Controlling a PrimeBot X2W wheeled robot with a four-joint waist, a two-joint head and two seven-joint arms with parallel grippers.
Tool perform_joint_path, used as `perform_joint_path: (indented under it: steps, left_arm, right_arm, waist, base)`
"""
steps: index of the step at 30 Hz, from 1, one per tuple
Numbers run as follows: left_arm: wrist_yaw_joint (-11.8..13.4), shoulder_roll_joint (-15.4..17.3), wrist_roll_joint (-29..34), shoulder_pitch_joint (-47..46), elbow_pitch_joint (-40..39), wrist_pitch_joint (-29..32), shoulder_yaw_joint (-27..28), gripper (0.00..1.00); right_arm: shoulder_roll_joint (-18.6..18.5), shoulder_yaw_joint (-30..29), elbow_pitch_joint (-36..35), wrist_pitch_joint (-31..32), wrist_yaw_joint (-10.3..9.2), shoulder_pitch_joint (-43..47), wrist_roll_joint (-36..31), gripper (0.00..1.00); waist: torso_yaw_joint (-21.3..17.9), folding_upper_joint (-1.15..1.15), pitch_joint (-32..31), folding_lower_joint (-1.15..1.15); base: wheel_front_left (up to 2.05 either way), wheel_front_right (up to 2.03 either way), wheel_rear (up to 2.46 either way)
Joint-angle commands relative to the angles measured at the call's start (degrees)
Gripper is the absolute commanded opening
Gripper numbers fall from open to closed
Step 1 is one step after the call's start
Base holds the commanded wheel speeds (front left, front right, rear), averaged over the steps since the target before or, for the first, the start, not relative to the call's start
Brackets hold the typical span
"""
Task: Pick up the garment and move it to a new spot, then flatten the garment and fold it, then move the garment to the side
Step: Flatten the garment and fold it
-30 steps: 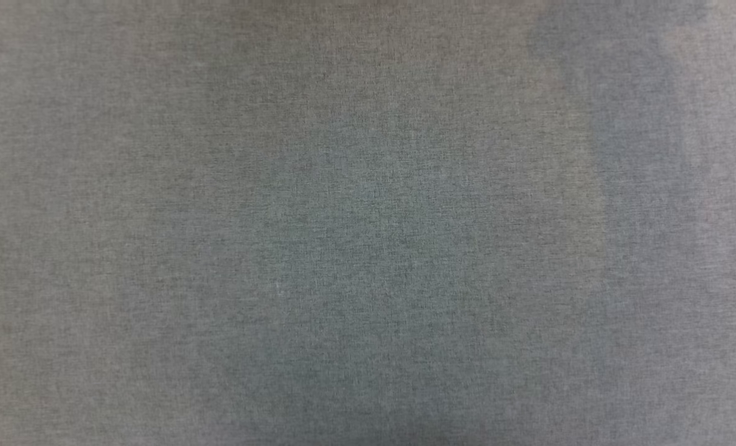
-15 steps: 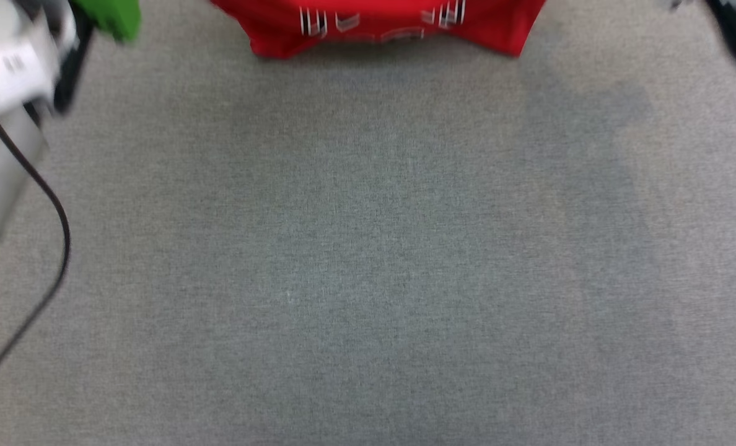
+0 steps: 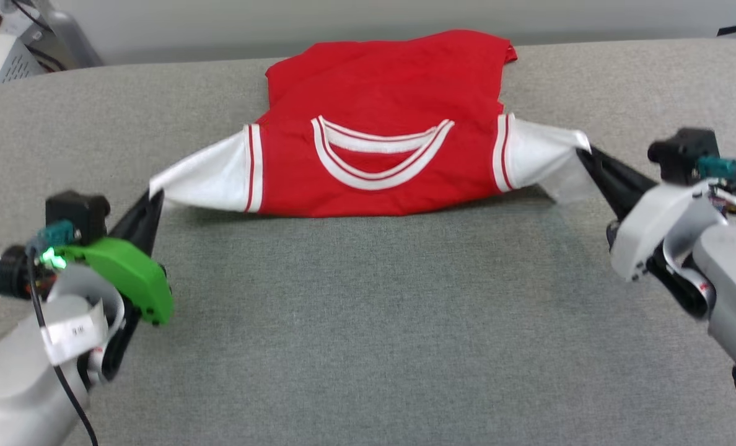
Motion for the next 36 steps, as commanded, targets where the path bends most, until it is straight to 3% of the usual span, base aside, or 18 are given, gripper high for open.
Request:
perform_joint_path:
  steps: [1, 12, 23, 29, 30, 31, 32, 33, 34, 36]
  left_arm:
    - [0.56, 0.35, -0.88, 3.41, -1.02, -0.32, 0.78, 0.00]
    - [3.00, 0.63, -0.97, 24.32, -4.93, -0.33, 7.77, 0.00]
    - [3.77, -2.76, 1.14, 38.51, -5.90, -0.33, 14.41, 0.00]
    - [3.20, -3.89, 3.76, 40.27, -6.20, -0.33, 16.41, 0.00]
    - [3.07, -4.15, 4.23, 40.07, -6.30, -0.33, 16.48, 0.00]
    - [2.93, -4.53, 4.76, 39.69, -6.47, -0.33, 16.51, 0.00]
    - [2.85, -4.89, 5.18, 39.32, -6.64, -0.33, 16.58, 0.00]
    - [2.86, -5.36, 5.67, 38.89, -6.76, -0.33, 16.60, 0.00]
    - [2.85, -5.77, 6.01, 38.55, -6.87, -0.33, 16.63, 0.00]
    - [2.83, -7.11, 6.32, 37.77, -7.33, -0.33, 17.38, 0.00]
  right_arm:
    - [-1.20, -0.21, -0.97, -0.54, -0.05, 3.12, 0.56, 0.00]
    - [-5.79, -9.22, -5.49, -1.14, -0.05, 27.56, 0.46, 0.00]
    - [-4.42, -23.71, -8.84, 0.25, -0.05, 48.13, -2.46, 0.00]
    - [-2.62, -30.53, -12.71, 4.93, -0.05, 53.17, -5.78, 0.00]
    - [-2.23, -31.31, -13.57, 5.90, -0.05, 53.48, -6.17, 0.13]
    - [-1.80, -32.71, -14.58, 6.57, -0.05, 53.73, -6.87, 0.35]
    - [-1.48, -33.74, -15.37, 7.21, -0.05, 53.94, -7.52, 0.47]
    - [-1.14, -34.99, -16.45, 7.99, -0.05, 54.19, -8.42, 0.95]
    - [-0.86, -36.23, -17.34, 8.34, -0.05, 54.35, -9.19, 1.00]
    - [-0.29, -39.04, -19.64, 9.32, -0.05, 54.67, -10.85, 1.00]
  waist:
    - [-0.09, 0.00, -3.23, 0.01]
    - [0.10, 0.00, -8.50, 0.01]
    - [0.37, 0.00, -10.77, 0.01]
    - [1.02, 0.00, -10.51, 0.01]
    - [1.13, 0.00, -10.40, 0.01]
    - [1.34, 0.00, -10.08, 0.01]
    - [1.51, 0.00, -9.82, 0.01]
    - [1.69, 0.00, -9.57, 0.01]
    - [1.85, 0.00, -9.31, 0.01]
    - [2.26, 0.00, -8.61, 0.01]
  base:
    - [0.00, 0.00, 0.00]
    - [0.00, 0.00, 0.00]
    - [0.00, 0.00, 0.00]
    - [0.00, 0.00, 0.00]
    - [0.00, 0.00, 0.00]
    - [0.00, 0.00, 0.00]
    - [0.00, 0.00, 0.00]
    - [0.00, 0.00, 0.00]
    - [0.00, 0.00, 0.00]
    - [0.00, 0.00, 0.00]
